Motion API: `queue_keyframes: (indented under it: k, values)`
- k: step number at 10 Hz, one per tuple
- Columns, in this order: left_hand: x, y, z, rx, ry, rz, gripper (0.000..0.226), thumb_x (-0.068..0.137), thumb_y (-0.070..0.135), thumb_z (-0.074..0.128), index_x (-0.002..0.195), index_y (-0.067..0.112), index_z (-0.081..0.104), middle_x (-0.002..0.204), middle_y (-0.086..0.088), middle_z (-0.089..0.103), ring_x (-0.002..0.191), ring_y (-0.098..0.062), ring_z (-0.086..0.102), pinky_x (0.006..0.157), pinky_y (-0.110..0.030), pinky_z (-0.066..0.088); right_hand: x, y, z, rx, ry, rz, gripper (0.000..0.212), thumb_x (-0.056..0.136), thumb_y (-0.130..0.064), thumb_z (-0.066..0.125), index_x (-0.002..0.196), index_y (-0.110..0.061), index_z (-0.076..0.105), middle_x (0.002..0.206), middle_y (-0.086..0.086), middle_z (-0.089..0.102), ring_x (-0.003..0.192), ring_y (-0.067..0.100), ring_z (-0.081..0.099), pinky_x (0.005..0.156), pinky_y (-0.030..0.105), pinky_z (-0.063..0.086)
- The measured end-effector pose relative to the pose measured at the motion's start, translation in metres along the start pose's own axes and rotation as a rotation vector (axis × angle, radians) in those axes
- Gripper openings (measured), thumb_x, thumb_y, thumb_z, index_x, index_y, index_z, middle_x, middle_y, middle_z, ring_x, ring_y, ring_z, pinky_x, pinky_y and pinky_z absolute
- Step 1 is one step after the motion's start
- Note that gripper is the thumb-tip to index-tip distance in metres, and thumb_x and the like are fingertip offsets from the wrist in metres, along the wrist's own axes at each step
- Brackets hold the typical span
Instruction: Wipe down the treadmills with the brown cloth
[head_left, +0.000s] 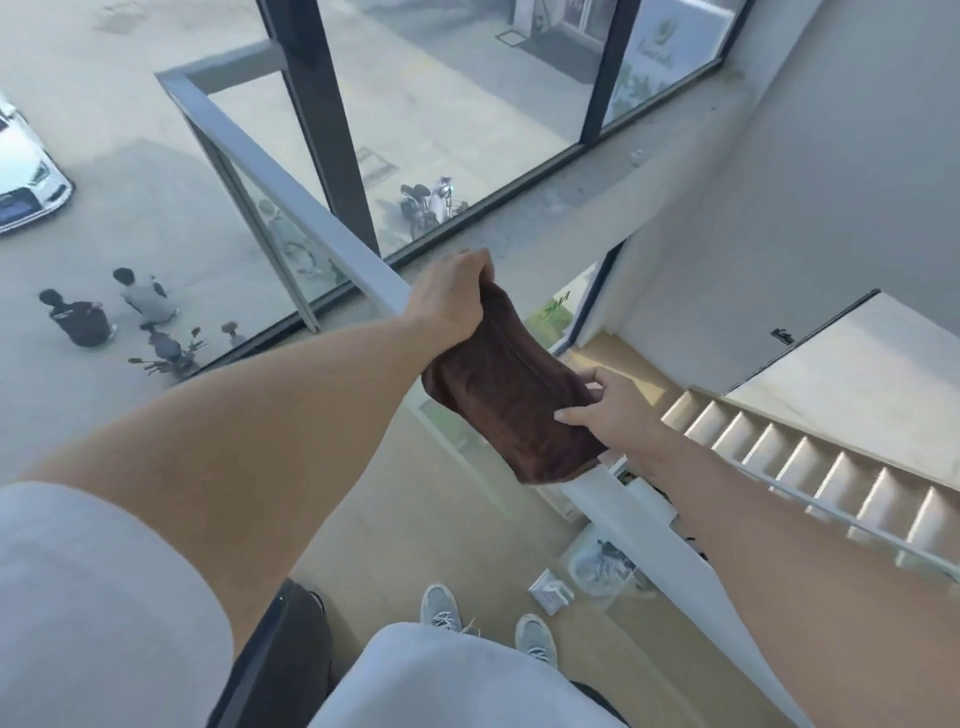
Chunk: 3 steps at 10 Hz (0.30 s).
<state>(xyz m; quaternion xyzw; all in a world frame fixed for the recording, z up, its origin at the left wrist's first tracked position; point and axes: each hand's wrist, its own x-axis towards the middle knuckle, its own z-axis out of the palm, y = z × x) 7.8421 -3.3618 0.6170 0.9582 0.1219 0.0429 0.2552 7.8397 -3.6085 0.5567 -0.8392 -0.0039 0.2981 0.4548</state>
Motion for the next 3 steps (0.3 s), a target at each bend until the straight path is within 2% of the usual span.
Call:
queue_keyframes:
  k: [1, 2, 3]
  values:
    - [0.007, -0.007, 0.010, -0.047, 0.030, 0.000, 0.041, 0.085, -0.014, 0.047, 0.109, 0.016, 0.061, 0.117, -0.001, 0.062, 0.109, -0.024, 0.056, 0.082, -0.034, 0.042, 0.003, 0.008, 0.002, 0.086, 0.088, 0.045, 0.038, 0.079, -0.008, 0.086, 0.105, -0.024, 0.065, 0.102, 0.002, 0.076, 0.087, 0.021, 0.076, 0.082, 0.045, 0.064]
    - [0.013, -0.017, 0.014, -0.087, 0.048, -0.012, 0.045, 0.089, -0.011, 0.053, 0.124, 0.016, 0.059, 0.129, -0.002, 0.059, 0.116, -0.023, 0.055, 0.086, -0.032, 0.041, 0.008, 0.015, 0.008, 0.100, 0.179, 0.045, 0.037, 0.080, -0.011, 0.086, 0.103, -0.030, 0.065, 0.102, 0.000, 0.075, 0.089, 0.021, 0.074, 0.083, 0.041, 0.062]
    - [0.008, -0.027, 0.011, -0.066, 0.002, -0.051, 0.045, 0.091, -0.001, 0.060, 0.131, 0.018, 0.056, 0.135, 0.000, 0.058, 0.120, -0.023, 0.056, 0.093, -0.037, 0.048, 0.010, 0.016, 0.010, -0.023, 0.309, 0.068, 0.034, 0.088, -0.013, 0.078, 0.113, -0.030, 0.063, 0.113, -0.003, 0.070, 0.100, 0.018, 0.068, 0.082, 0.035, 0.056]
